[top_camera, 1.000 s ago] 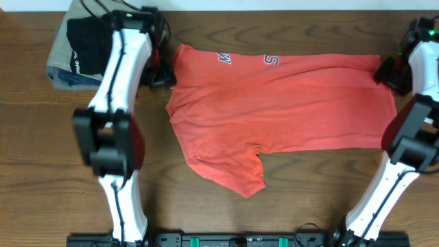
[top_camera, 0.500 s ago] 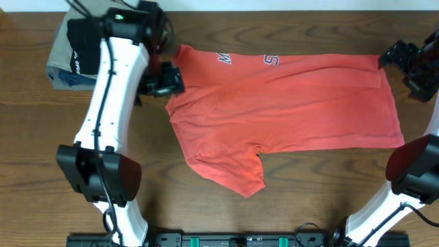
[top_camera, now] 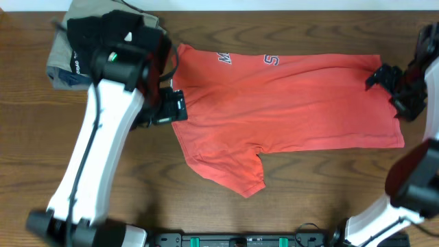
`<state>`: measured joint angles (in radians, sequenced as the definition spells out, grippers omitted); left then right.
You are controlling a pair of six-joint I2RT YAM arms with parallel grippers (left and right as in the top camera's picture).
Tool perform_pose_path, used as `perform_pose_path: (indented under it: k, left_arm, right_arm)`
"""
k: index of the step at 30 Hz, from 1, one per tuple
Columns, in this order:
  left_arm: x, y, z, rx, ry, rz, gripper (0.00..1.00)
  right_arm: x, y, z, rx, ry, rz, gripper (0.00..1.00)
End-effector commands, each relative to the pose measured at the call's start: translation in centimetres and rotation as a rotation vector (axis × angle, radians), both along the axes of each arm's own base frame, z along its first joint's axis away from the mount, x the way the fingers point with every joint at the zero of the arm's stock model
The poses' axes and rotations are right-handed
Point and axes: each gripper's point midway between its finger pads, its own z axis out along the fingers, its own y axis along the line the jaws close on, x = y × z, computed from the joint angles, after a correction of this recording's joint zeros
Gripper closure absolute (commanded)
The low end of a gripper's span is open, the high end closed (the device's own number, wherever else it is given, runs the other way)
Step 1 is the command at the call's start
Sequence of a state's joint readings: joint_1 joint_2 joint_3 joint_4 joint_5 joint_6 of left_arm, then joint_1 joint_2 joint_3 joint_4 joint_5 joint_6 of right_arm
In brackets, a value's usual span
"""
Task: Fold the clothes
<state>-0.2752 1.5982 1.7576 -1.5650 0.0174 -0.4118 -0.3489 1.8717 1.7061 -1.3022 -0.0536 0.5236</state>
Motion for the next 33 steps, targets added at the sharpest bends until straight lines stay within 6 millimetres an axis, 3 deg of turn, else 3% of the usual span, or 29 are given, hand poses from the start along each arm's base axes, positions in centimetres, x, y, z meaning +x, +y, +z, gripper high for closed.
perform_pose_path:
  k: [1,4,9,12,19,26,33]
  left_arm:
    - [-1.4,0.0,-0.9,-0.014,0.021,0.010,0.02]
    - [-2.5,-0.9,-3.1,-0.068,0.088,0.008,0.02]
    - [-3.4,-4.0,-8.7,-0.217,0.168,-0.022,0.02]
    - [-3.7,-5.5,-11.6,-0.274,0.176,-0.036,0.02]
    - [-4.5,-6.7,-16.4,-0.277,0.171,0.013,0.02]
    - [-6.7,-9.3,-19.2,-0.266,0.202,0.020,0.02]
    - [-8.6,-12.3,-19.9,-0.270,0.203,0.009,0.02]
  right_arm:
    - [-1.9,1.7,1.0,0.016,-0.074,-0.034,0.01]
    - [-3.3,2.7,0.0,0.034,-0.117,-0.032,0.01]
    - [-5.3,3.4,-1.5,0.030,-0.122,-0.031,0.01]
    - [-5.9,3.6,-2.2,0.032,-0.106,-0.007,0.01]
    - [-6.2,3.7,-2.7,0.034,-0.093,0.009,0.01]
    - [-6.2,3.7,-2.7,0.034,-0.091,0.009,0.01]
    - [-6.4,3.5,-2.8,0.022,-0.083,0.006,0.01]
